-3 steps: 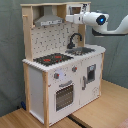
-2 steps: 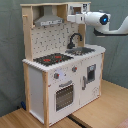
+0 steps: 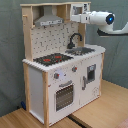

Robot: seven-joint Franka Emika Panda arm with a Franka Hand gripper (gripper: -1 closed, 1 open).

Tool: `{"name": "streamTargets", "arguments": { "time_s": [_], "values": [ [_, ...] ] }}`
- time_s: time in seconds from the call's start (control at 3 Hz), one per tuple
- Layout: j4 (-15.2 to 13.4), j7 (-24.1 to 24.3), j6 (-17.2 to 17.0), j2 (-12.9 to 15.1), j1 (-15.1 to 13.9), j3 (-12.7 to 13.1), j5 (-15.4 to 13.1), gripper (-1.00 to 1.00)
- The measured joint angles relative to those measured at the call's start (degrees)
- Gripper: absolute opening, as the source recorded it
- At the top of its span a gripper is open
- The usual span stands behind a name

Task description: Play with the kitchen

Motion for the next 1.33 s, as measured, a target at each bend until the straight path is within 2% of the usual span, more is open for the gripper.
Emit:
{"name": "streamTargets", "arguments": {
  "time_s": [0.67, 1.0, 1.33],
  "values": [
    [-5.58, -0.20, 5.32, -2.79, 5.43, -6.41, -0.03, -1.00],
    [-6.60, -0.85, 7.68, -4.68, 5.86, -7.83, -0.02, -1.00],
    [-6.27, -0.85, 7.74, -4.84, 6.06, -7.83, -0.02, 1.00]
  ]
}}
